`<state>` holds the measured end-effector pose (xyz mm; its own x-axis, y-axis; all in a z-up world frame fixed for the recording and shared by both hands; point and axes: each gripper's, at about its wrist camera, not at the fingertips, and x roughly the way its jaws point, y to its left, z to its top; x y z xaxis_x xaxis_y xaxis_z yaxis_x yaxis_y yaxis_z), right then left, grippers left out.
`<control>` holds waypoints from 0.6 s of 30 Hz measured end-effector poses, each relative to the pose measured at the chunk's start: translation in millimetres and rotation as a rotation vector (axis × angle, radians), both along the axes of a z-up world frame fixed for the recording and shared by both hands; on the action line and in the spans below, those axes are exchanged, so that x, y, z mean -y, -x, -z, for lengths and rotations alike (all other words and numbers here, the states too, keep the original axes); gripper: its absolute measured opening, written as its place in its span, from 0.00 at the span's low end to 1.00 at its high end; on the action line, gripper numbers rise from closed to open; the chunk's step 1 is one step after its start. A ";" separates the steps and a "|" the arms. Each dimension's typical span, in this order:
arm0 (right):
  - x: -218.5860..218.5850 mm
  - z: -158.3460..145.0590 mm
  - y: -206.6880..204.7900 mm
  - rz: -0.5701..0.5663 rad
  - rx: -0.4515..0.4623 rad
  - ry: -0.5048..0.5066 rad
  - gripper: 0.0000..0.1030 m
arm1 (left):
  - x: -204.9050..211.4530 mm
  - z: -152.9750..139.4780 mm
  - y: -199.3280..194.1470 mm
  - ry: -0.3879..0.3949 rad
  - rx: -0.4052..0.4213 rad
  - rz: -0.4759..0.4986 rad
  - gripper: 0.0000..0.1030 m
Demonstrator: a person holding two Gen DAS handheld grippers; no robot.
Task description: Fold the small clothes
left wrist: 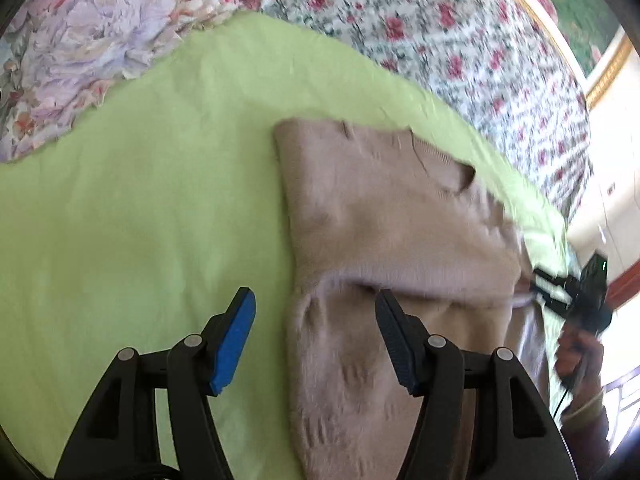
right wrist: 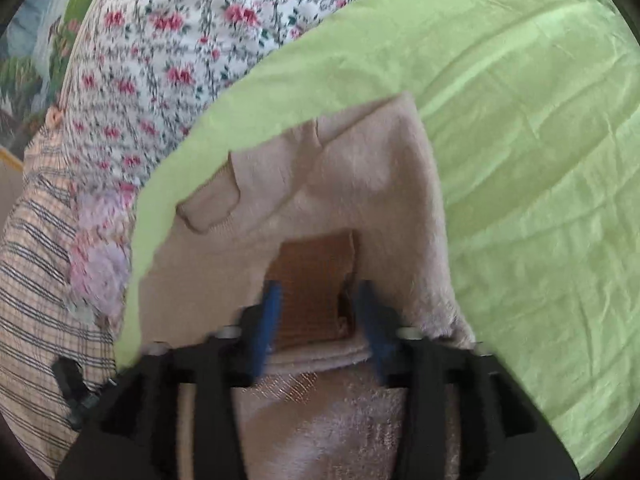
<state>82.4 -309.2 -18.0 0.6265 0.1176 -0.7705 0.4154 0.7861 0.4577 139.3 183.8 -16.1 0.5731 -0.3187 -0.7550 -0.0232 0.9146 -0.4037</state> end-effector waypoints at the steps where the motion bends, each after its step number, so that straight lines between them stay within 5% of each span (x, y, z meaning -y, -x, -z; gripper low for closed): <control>1: -3.6 4.1 -5.8 -0.011 -0.013 -0.002 0.50 | -0.7 -1.0 -7.3 -0.001 -0.001 -0.016 0.64; 3: -12.0 8.8 -16.2 -0.044 -0.040 0.019 0.50 | 0.0 4.2 -30.7 -0.008 -0.032 -0.041 0.65; 5: -21.6 4.7 -24.1 -0.084 -0.047 0.047 0.07 | 3.6 15.6 -53.7 -0.010 -0.081 -0.040 0.65; 8: -32.0 -34.8 -16.5 -0.100 0.088 0.091 0.06 | 14.9 28.3 -79.6 -0.095 -0.121 -0.039 0.64; 10: -28.4 -51.2 -10.4 -0.068 0.107 0.150 0.06 | 23.5 31.5 -88.1 -0.169 -0.115 -0.044 0.51; 13: -16.7 -29.2 -18.2 -0.051 -0.051 0.241 0.06 | 34.3 31.2 -91.4 -0.262 -0.084 -0.040 0.38; 16: -16.8 0.0 -28.2 -0.071 -0.175 0.299 0.07 | 41.6 31.7 -91.6 -0.330 -0.071 -0.031 0.38; 18: -21.9 -6.1 -25.5 -0.063 -0.157 0.338 0.12 | 45.8 27.3 -86.7 -0.342 -0.076 -0.022 0.38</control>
<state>107.9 -287.3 -11.9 0.4977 -0.1254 -0.8582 0.4060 0.9081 0.1027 226.0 138.0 -43.3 0.5152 -0.0277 -0.8566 -0.0629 0.9956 -0.0700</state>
